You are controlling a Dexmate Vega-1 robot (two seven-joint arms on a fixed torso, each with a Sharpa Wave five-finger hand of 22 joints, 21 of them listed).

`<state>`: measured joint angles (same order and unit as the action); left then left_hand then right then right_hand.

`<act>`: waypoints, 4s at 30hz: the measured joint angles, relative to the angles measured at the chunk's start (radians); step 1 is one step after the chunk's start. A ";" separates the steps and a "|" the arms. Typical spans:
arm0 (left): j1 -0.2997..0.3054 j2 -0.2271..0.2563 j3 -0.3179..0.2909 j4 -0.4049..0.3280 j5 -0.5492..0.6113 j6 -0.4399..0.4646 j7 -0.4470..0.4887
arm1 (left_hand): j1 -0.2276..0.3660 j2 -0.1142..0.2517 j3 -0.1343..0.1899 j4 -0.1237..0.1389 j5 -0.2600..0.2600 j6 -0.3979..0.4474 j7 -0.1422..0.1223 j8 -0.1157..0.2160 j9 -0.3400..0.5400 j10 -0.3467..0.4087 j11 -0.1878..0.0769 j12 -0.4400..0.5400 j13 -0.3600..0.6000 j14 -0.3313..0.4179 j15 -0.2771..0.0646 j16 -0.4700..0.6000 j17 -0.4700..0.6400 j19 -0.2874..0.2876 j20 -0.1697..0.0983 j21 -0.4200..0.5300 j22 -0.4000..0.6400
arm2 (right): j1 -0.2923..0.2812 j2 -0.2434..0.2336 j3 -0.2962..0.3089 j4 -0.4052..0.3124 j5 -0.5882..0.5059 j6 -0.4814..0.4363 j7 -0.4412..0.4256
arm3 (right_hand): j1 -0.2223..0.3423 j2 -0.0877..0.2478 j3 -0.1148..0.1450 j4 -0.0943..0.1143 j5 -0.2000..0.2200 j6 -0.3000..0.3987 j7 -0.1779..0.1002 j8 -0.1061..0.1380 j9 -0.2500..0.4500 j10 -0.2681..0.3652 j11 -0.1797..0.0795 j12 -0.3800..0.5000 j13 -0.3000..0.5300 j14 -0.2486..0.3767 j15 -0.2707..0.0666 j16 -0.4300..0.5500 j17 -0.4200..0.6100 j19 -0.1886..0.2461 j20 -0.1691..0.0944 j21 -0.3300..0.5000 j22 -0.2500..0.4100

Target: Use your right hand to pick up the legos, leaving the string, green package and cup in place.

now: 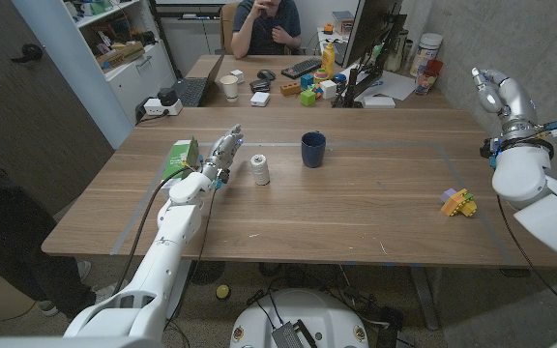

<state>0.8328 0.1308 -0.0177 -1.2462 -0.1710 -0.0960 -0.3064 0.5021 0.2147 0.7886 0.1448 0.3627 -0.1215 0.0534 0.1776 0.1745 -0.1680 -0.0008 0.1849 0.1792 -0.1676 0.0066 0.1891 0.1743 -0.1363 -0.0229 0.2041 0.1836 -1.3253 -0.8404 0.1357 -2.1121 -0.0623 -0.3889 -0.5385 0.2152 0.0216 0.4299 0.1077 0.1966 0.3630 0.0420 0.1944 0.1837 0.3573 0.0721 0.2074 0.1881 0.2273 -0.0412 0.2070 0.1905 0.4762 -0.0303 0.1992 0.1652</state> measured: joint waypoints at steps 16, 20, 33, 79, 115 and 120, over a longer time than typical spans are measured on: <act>-0.050 -0.002 0.012 0.081 0.003 -0.022 -0.035 | 0.004 -0.004 -0.007 0.001 0.000 0.000 0.000 0.000 0.000 -0.004 0.004 0.000 0.000 0.000 0.000 0.000 0.000 0.000 0.000 0.000 0.000 | -0.098 0.024 0.054 -0.117 -0.125 -0.170 0.037 | -0.014 -0.027 -0.029 0.001 0.018 0.000 -0.033 0.000 0.000 -0.050 -0.011 -0.020 0.000 0.001 0.035 -0.011 -0.005 -0.009 0.042 -0.012 0.000; -0.062 -0.001 0.012 0.102 0.003 -0.023 -0.036 | 0.004 -0.004 -0.007 0.001 0.000 0.000 0.000 0.000 0.000 -0.004 0.004 0.000 0.000 0.000 0.000 0.000 0.000 0.000 0.000 0.000 0.000 | -0.100 0.024 0.054 -0.120 -0.145 -0.227 0.066 | -0.018 -0.031 -0.035 0.003 0.018 -0.022 -0.055 -0.007 0.000 -0.083 -0.028 -0.028 0.000 -0.011 0.061 -0.015 -0.005 -0.033 0.076 -0.018 0.000; -0.076 -0.002 0.002 0.142 0.004 -0.033 -0.053 | 0.004 -0.004 -0.011 0.006 0.000 0.000 0.000 0.000 0.000 -0.004 0.004 0.000 0.000 -0.006 0.006 0.000 0.000 -0.006 0.006 0.000 0.000 | -0.067 -0.053 -0.058 -0.186 -0.235 -0.453 0.111 | -0.014 -0.035 -0.043 -0.014 0.026 -0.015 -0.080 -0.008 0.000 -0.086 -0.037 -0.027 0.000 -0.015 0.043 -0.019 -0.009 -0.011 0.054 -0.013 0.000; -0.059 -0.006 -0.010 0.132 0.006 -0.015 -0.080 | 0.004 -0.004 -0.015 0.002 -0.001 0.000 0.000 0.000 0.000 -0.004 0.004 0.000 0.000 -0.006 0.006 0.000 0.000 -0.005 0.005 0.000 0.000 | 0.118 -0.326 -0.372 -0.290 -0.153 -0.905 0.156 | 0.113 -0.107 -0.057 -0.133 0.034 -0.022 -0.112 -0.007 0.000 -0.120 -0.064 -0.022 0.000 -0.005 0.052 -0.019 -0.014 0.050 0.071 -0.006 0.000; -0.022 0.005 -0.003 0.069 0.000 -0.017 -0.079 | 0.004 -0.004 -0.015 0.002 -0.001 -0.005 -0.005 0.000 0.000 -0.004 0.004 0.000 0.000 -0.006 0.006 0.000 0.000 -0.005 0.005 0.000 0.000 | 0.175 -0.397 -0.473 -0.274 -0.027 -1.004 0.179 | 0.165 -0.114 -0.057 -0.174 0.034 -0.040 -0.141 -0.007 0.000 -0.157 -0.084 -0.022 0.000 -0.017 0.063 -0.019 -0.011 0.045 0.083 -0.012 0.000; -0.015 0.006 0.000 0.055 -0.001 -0.013 -0.077 | 0.004 -0.004 -0.015 0.002 -0.001 -0.005 -0.005 0.000 0.000 -0.004 0.004 0.000 0.000 -0.006 0.006 0.000 0.000 -0.005 0.005 0.000 0.000 | 0.176 -0.396 -0.482 -0.262 -0.040 -1.006 0.228 | 0.181 -0.118 -0.060 -0.185 0.034 -0.058 -0.158 -0.007 0.004 -0.180 -0.097 -0.027 0.000 -0.040 0.068 -0.022 -0.011 0.024 0.086 -0.018 -0.002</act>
<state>0.8174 0.1373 -0.0176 -1.1912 -0.1717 -0.1091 -0.3837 0.5060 0.2108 0.7735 0.1463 0.3620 -0.1269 0.0481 0.1776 0.1745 -0.1724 0.0035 0.1848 0.1791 -0.1732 0.0123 0.1891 0.1742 -0.1417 -0.0174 0.2041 0.1836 -1.1493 -1.2359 -0.3464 -2.3739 -0.1020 -1.3946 -0.3103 0.3965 -0.0966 0.3700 -0.0774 0.2307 0.3054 -0.1164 0.1869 0.1873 0.1777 -0.0249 0.1799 0.1882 0.1871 0.0268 0.1847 0.1795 0.5006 0.0554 0.1809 0.1627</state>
